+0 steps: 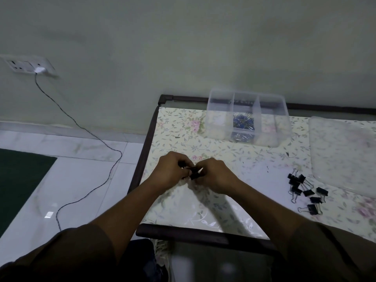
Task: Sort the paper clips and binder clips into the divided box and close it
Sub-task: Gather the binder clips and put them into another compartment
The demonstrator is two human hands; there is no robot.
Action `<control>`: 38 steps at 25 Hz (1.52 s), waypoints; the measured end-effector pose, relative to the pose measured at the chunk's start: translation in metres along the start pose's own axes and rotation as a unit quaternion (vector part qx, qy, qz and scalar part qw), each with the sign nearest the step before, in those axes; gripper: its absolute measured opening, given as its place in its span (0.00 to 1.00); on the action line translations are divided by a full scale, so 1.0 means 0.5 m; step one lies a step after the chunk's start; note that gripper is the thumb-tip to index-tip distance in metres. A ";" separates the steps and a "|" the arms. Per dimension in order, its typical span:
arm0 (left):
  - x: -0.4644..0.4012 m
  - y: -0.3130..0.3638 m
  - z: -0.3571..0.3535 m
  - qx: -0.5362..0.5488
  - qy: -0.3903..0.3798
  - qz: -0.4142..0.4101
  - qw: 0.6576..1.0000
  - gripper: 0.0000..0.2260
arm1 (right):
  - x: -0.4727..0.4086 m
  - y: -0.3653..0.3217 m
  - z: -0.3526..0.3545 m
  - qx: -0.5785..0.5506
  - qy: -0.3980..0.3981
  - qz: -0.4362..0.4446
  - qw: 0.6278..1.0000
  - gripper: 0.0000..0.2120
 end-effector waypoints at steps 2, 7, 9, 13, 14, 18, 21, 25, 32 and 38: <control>-0.029 0.047 -0.001 0.037 0.011 -0.023 0.999 0.09 | -0.008 0.003 0.064 -0.013 0.036 0.004 0.999 0.06; -0.153 0.190 -0.010 0.104 0.043 -0.081 0.990 0.08 | -0.058 0.031 0.252 -0.049 0.133 -0.015 0.990 0.04; -0.217 0.230 -0.019 0.116 0.054 -0.087 0.988 0.08 | -0.089 0.045 0.312 -0.059 0.170 -0.028 0.983 0.04; -0.310 0.247 -0.033 0.144 0.074 -0.042 0.986 0.09 | -0.154 0.068 0.352 -0.072 0.181 -0.045 0.980 0.03; -0.326 0.240 -0.037 0.155 0.076 -0.024 0.985 0.09 | -0.170 0.076 0.351 -0.082 0.179 -0.049 0.979 0.05; -0.352 0.215 -0.049 0.138 0.074 0.025 0.987 0.06 | -0.204 0.111 0.340 -0.104 0.191 -0.065 0.974 0.09; -0.335 0.214 -0.046 0.123 0.081 0.036 0.988 0.07 | -0.191 0.121 0.335 -0.108 0.209 -0.069 0.969 0.09; -0.263 0.236 -0.038 0.114 0.098 0.006 0.989 0.04 | -0.110 0.123 0.344 -0.079 0.229 -0.052 0.969 0.10; -0.069 0.267 -0.204 0.022 -0.016 -0.031 0.999 0.12 | 0.145 0.247 0.320 -0.036 0.168 -0.128 0.977 0.13; 0.006 0.281 -0.441 -0.170 -0.167 -0.091 0.967 0.27 | 0.345 0.413 0.320 0.033 0.157 -0.223 0.962 0.19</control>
Point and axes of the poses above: each hand's wrist, its own x-axis away from the middle knuckle, its own z-axis out of the back of the hand, y = z × x, the point moved 7 cm from there along -x, towards the middle knuckle, and after that the axes turned 1 degree about x, right-handed, at the moved point
